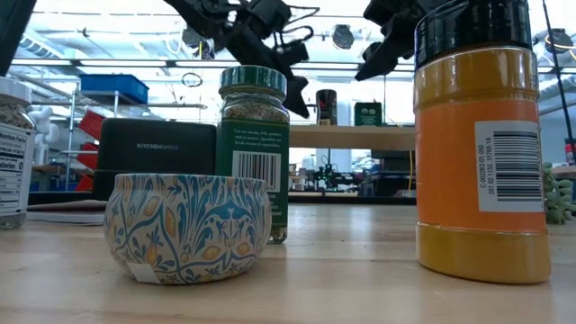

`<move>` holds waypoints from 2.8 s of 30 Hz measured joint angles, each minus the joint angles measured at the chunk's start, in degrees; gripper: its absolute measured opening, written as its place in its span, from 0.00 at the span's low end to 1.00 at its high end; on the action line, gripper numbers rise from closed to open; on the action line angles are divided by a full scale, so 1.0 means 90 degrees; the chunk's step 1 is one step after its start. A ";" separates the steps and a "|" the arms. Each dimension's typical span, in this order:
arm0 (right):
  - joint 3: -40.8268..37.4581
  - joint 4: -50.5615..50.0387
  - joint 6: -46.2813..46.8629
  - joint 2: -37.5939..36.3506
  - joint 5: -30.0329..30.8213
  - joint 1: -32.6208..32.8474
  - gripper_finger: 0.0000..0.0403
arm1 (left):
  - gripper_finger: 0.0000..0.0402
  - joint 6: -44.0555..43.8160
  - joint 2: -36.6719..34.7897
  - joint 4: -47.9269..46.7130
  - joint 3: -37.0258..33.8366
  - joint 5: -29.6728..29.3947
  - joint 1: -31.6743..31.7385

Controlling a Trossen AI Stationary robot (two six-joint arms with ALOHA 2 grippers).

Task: Shelf spices
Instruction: Put the white seasoning bottle on the shelf

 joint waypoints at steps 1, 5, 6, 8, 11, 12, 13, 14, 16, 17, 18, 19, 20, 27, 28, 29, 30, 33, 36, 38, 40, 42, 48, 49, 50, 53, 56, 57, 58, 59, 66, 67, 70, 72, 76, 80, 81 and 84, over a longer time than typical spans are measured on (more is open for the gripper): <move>0.0000 -0.0036 -0.0006 0.0000 0.0000 0.0000 0.65 | 0.48 -0.0015 -0.0099 -0.0066 0.0000 0.0000 -0.0005; 0.0000 -0.0068 -0.0014 0.0000 -0.0002 0.0000 0.65 | 0.48 -0.0012 -0.0447 -0.0226 0.0000 0.0009 -0.0020; 0.0000 -0.0103 -0.0014 0.0000 -0.0002 0.0000 0.65 | 0.48 0.0016 -0.0532 -0.0229 0.0000 0.0037 -0.0020; 0.0000 -0.0163 -0.0014 0.0000 -0.0003 0.0000 0.65 | 0.48 0.0039 -0.0706 -0.0340 -0.0002 0.0132 -0.0015; 0.0000 -0.0264 -0.0014 -0.0002 -0.0005 0.0000 0.65 | 0.48 0.0061 -0.0924 -0.0574 -0.0002 0.0148 -0.0015; 0.0000 -0.0291 -0.0010 -0.0002 -0.0005 0.0000 0.65 | 0.48 0.0062 -0.0980 -0.0669 -0.0002 0.0160 -0.0018; 0.0000 -0.0317 0.0002 -0.0002 -0.0005 0.0000 0.65 | 0.48 0.0055 -0.1036 -0.0776 -0.0002 0.0188 -0.0018; 0.0000 -0.0350 0.0009 -0.0002 -0.0005 0.0000 0.65 | 0.48 0.0034 -0.1097 -0.0906 -0.0002 0.0240 -0.0017; 0.0000 -0.0414 0.0013 -0.0002 -0.0010 0.0000 0.65 | 0.48 -0.0007 -0.1188 -0.1094 -0.0002 0.0416 -0.0015; 0.0000 -0.0454 0.0015 -0.0002 -0.0010 0.0000 0.65 | 0.48 -0.0021 -0.1216 -0.1191 -0.0002 0.0500 -0.0015; 0.0000 -0.0480 0.0015 -0.0002 -0.0010 0.0000 0.65 | 0.48 -0.0028 -0.1233 -0.1301 -0.0002 0.0562 -0.0015; 0.0000 -0.0504 0.0017 -0.0002 -0.0015 0.0002 0.65 | 0.48 -0.0035 -0.1250 -0.1399 -0.0002 0.0627 -0.0015; 0.0000 -0.0527 0.0019 -0.0002 -0.0021 0.0020 0.65 | 0.48 -0.0040 -0.1252 -0.1499 -0.0002 0.0661 -0.0019; 0.0000 -0.0708 0.0011 -0.0005 -0.0155 0.0362 0.65 | 0.48 -0.0225 -0.1277 -0.2174 -0.0005 0.1194 -0.0155; 0.0000 -0.0728 0.0005 -0.0005 -0.0245 0.0424 0.65 | 0.48 -0.0233 -0.1294 -0.2282 -0.0005 0.1353 -0.0194; 0.0000 -0.0740 0.0000 -0.0005 -0.0335 0.0486 0.65 | 0.48 -0.0258 -0.1320 -0.2362 -0.0007 0.1483 -0.0246; 0.0000 -0.0748 -0.0004 -0.0005 -0.0389 0.0556 0.65 | 0.48 -0.0320 -0.1361 -0.2442 -0.0007 0.1611 -0.0299; 0.0000 -0.0796 -0.0012 -0.0005 -0.0398 0.0761 0.65 | 0.48 -0.0380 -0.1522 -0.2668 -0.0007 0.1933 -0.0502; 0.0000 -0.0796 -0.0014 -0.0005 -0.0403 0.0952 0.65 | 0.48 -0.0435 -0.1678 -0.2918 -0.0007 0.2023 -0.0787; 0.0000 -0.0798 -0.0012 -0.0005 -0.0408 0.1095 0.65 | 0.48 -0.0537 -0.1784 -0.3118 -0.0007 0.2027 -0.0991; -0.0005 -0.0786 0.0010 -0.0005 -0.0524 0.1232 0.65 | 0.48 -0.0597 -0.1875 -0.3293 -0.0007 0.2029 -0.1214; -0.0071 -0.0730 0.0042 -0.0007 -0.0619 0.1386 0.65 | 0.48 -0.0700 -0.1930 -0.3526 -0.0007 0.2028 -0.1456; -0.0399 -0.0547 0.0376 -0.0007 -0.0694 0.1803 0.65 | 0.48 -0.1033 -0.1930 -0.3929 -0.0007 0.2028 -0.2237; -0.0460 -0.0506 0.0460 -0.0007 -0.0692 0.1868 0.65 | 0.48 -0.1068 -0.1930 -0.3945 -0.0007 0.2028 -0.2368; -0.0510 -0.0464 0.0548 -0.0007 -0.0692 0.1942 0.65 | 0.48 -0.1145 -0.1930 -0.3950 -0.0009 0.2028 -0.2506; -0.0649 -0.0287 0.0760 -0.0007 -0.0685 0.2158 0.65 | 0.48 -0.1379 -0.1927 -0.3952 -0.0009 0.2028 -0.2882; -0.0719 -0.0010 0.0930 -0.0007 -0.0681 0.2391 0.65 | 0.48 -0.1709 -0.1927 -0.3966 -0.0012 0.1995 -0.3269; -0.0737 0.0083 0.0980 -0.0007 -0.0671 0.2470 0.65 | 0.48 -0.1837 -0.1927 -0.3945 -0.0035 0.1963 -0.3400; -0.0759 0.0154 0.1010 -0.0007 -0.0656 0.2545 0.65 | 0.48 -0.1966 -0.1927 -0.3925 -0.0077 0.1934 -0.3522; -0.0779 0.0238 0.1045 -0.0007 -0.0643 0.2621 0.65 | 0.48 -0.2090 -0.1927 -0.3944 -0.0122 0.1877 -0.3643; -0.0925 0.0862 0.1304 -0.0007 -0.0410 0.3079 0.65 | 0.48 -0.3348 -0.1922 -0.4139 -0.0478 0.1498 -0.4470; -0.0946 0.0961 0.1336 -0.0007 -0.0294 0.3135 0.65 | 0.48 -0.3533 -0.1922 -0.4232 -0.0527 0.1426 -0.4588; -0.1012 0.1077 0.1468 -0.0007 -0.0140 0.3290 0.65 | 0.48 -0.4144 -0.1922 -0.4654 -0.0622 0.1186 -0.4950; -0.1067 0.1342 0.1590 -0.0007 -0.0122 0.3396 0.65 | 0.48 -0.4603 -0.1922 -0.5010 -0.0685 0.1077 -0.5193; -0.1208 0.1837 0.1849 -0.0007 -0.0121 0.3608 0.65 | 0.48 -0.5528 -0.1922 -0.5546 -0.0731 0.0914 -0.5729; -0.1413 0.2273 0.2056 -0.0007 0.0098 0.3823 0.65 | 0.48 -0.6352 -0.1922 -0.5879 -0.0731 0.0753 -0.6347; -0.1452 0.2327 0.2114 -0.0007 0.0172 0.3871 0.65 | 0.48 -0.6525 -0.1922 -0.5937 -0.0731 0.0691 -0.6491; -0.1515 0.2420 0.2270 -0.0007 0.0405 0.3999 0.65 | 0.48 -0.7093 -0.1922 -0.6184 -0.0731 0.0456 -0.6916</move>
